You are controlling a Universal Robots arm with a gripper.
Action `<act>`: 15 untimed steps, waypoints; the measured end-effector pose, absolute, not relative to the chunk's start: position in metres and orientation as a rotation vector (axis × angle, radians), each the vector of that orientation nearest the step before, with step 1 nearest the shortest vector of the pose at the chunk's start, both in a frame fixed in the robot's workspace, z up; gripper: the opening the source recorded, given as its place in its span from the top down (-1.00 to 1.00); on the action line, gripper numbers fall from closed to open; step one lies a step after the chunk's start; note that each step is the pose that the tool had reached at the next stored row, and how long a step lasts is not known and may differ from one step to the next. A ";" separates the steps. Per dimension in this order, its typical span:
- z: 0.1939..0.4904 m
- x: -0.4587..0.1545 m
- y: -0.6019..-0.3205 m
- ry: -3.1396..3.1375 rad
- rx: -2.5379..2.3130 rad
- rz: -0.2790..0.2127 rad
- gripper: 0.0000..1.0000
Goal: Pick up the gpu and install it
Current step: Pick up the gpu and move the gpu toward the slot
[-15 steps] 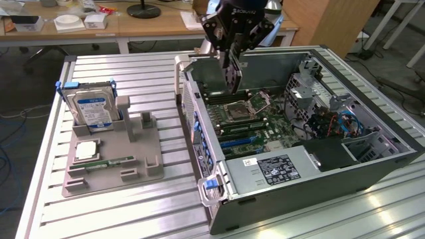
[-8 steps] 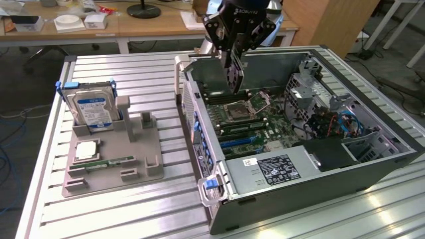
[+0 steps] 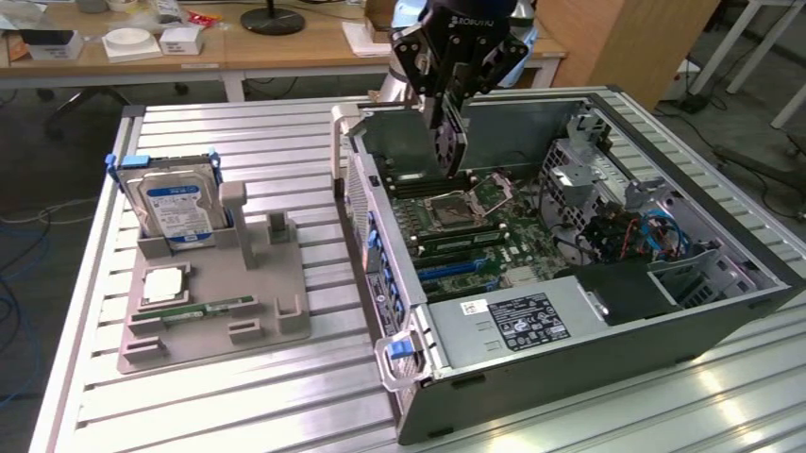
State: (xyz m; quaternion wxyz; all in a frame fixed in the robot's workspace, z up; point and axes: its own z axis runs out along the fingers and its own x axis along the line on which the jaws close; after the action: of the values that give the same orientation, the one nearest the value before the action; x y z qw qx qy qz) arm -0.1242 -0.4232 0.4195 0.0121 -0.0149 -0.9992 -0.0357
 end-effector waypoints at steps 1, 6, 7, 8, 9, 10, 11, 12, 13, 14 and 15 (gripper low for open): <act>0.420 -0.124 -0.423 -3.115 -0.046 -0.111 0.47; 0.420 -0.121 -0.423 -3.115 -0.046 -0.111 0.47; 0.420 -0.121 -0.423 -3.115 -0.047 -0.111 0.47; 0.420 -0.120 -0.423 -3.115 -0.046 -0.111 0.47; 0.420 -0.120 -0.423 -3.115 -0.046 -0.111 0.47; 0.420 -0.119 -0.423 -3.115 -0.047 -0.111 0.47; 0.420 -0.119 -0.423 -3.115 -0.047 -0.111 0.47; 0.420 -0.118 -0.423 -3.115 -0.047 -0.111 0.47; 0.420 -0.117 -0.423 -3.115 -0.047 -0.111 0.47; 0.420 -0.117 -0.423 -3.115 -0.047 -0.111 0.47; 0.420 -0.116 -0.423 -3.115 -0.047 -0.111 0.47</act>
State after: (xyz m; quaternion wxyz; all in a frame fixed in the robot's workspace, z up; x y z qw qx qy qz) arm -0.1164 -0.4232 0.4195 0.0121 -0.0149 -0.9992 -0.0357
